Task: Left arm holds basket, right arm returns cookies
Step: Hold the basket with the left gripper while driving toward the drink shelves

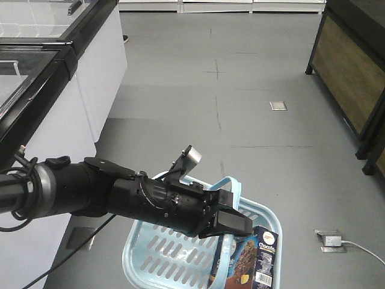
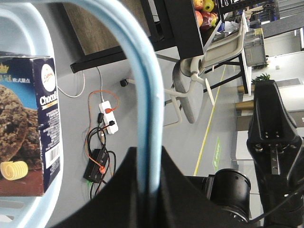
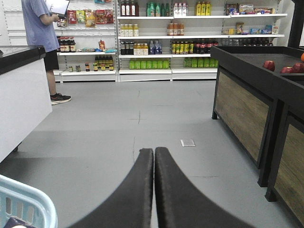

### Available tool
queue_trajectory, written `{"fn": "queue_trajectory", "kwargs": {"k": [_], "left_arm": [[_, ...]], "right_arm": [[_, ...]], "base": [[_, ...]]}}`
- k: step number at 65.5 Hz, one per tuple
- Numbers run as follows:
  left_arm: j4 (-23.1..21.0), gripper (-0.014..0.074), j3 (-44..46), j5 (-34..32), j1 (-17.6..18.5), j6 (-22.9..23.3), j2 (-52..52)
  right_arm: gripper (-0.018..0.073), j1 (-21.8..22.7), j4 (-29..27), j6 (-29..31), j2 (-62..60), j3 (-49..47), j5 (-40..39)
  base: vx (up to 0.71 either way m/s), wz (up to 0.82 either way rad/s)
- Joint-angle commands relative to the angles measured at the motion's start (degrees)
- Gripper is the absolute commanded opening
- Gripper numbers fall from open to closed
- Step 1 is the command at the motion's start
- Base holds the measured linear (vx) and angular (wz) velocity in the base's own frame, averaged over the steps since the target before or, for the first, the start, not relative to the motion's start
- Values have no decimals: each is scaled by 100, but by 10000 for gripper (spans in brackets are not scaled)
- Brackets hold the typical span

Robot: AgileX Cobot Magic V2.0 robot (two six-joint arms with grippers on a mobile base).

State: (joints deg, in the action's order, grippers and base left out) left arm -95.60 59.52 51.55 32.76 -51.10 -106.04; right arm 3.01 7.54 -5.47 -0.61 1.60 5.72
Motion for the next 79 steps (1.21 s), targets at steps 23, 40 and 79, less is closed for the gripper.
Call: {"fn": "queue_trajectory", "kwargs": {"k": [23, 40, 79], "left_arm": [[-609, -8, 128, 346, 28, -47, 293], [-608, -8, 128, 348, 28, -47, 293], [-608, -8, 128, 348, 28, -47, 293]], "right_arm": [[-8, 36, 16, 48, -67, 15, -452], [-8, 36, 16, 48, -67, 15, -452], [-8, 36, 16, 48, -67, 15, -452]], "base": [[0, -1], [4, -13], [14, -11]]}}
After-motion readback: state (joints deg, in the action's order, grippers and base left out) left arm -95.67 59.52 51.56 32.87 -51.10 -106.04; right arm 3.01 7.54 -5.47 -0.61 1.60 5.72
